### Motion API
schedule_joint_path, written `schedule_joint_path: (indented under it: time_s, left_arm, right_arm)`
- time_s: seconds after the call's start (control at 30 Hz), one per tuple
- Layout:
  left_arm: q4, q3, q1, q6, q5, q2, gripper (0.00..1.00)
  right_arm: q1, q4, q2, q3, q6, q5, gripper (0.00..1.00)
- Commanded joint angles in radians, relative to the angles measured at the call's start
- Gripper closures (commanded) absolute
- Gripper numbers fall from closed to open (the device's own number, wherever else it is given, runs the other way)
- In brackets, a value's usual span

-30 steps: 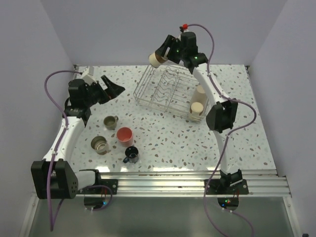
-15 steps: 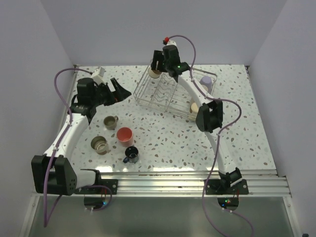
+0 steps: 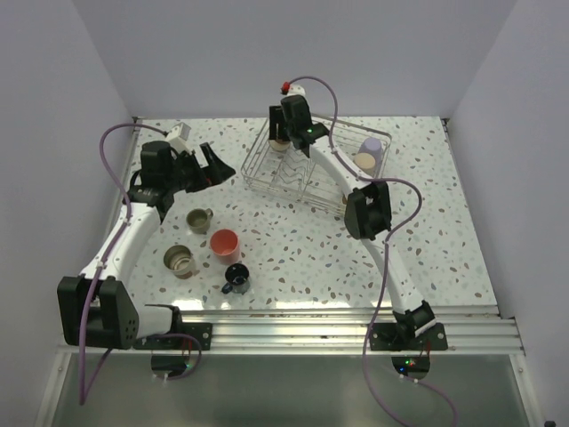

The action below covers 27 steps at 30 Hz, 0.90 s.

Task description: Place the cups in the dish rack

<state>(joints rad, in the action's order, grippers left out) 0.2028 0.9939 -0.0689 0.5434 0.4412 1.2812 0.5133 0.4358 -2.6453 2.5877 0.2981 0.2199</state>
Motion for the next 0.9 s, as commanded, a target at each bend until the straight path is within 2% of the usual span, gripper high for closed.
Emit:
schedule_joint_path:
  time_s: [0.0,0.1,0.2,0.23,0.33,0.37,0.47,0.63,0.67,0.7,0.87]
  left_arm:
    - [-0.006,0.023,-0.006,-0.031,-0.006,0.004,0.01]
    - [-0.005,0.023,-0.005,-0.036,-0.009,0.006,0.01]
    - [0.0,0.025,-0.006,-0.042,-0.013,0.004,0.01]
    - [0.001,0.026,-0.008,-0.042,-0.015,0.003,0.01]
    - [0.003,0.025,-0.006,-0.045,-0.019,0.001,0.01]
    - [0.003,0.025,-0.006,-0.046,-0.019,0.001,0.01]
    - [0.003,0.025,-0.006,-0.046,-0.022,-0.003,0.01]
    - [0.001,0.025,-0.006,-0.042,-0.024,-0.01,0.01]
    - [-0.002,0.026,-0.006,-0.042,-0.024,-0.01,0.01]
    - [0.001,0.028,-0.006,-0.04,-0.024,-0.01,0.01]
    - [0.01,0.041,-0.006,-0.039,-0.029,-0.013,0.01]
  right_arm:
    - [-0.001,-0.005,-0.005,0.028,-0.054,0.079,0.99]
    - [0.004,-0.003,-0.016,0.023,-0.056,0.081,0.98]
    - [0.01,-0.003,-0.022,0.02,-0.054,0.079,0.9]
    - [0.008,-0.006,-0.021,0.019,-0.054,0.076,0.8]
    - [0.008,-0.012,-0.013,0.012,-0.053,0.067,0.61]
    - [0.008,-0.012,-0.007,0.012,-0.053,0.065,0.46]
    - [0.008,-0.019,0.01,0.009,-0.047,0.059,0.26]
    - [0.007,-0.025,0.047,0.023,-0.039,0.049,0.15]
    - [0.007,-0.028,0.056,0.029,-0.037,0.044,0.06]
    - [0.004,-0.028,0.074,0.031,-0.036,0.044,0.02]
    - [0.004,-0.028,0.134,0.052,-0.028,0.035,0.02]
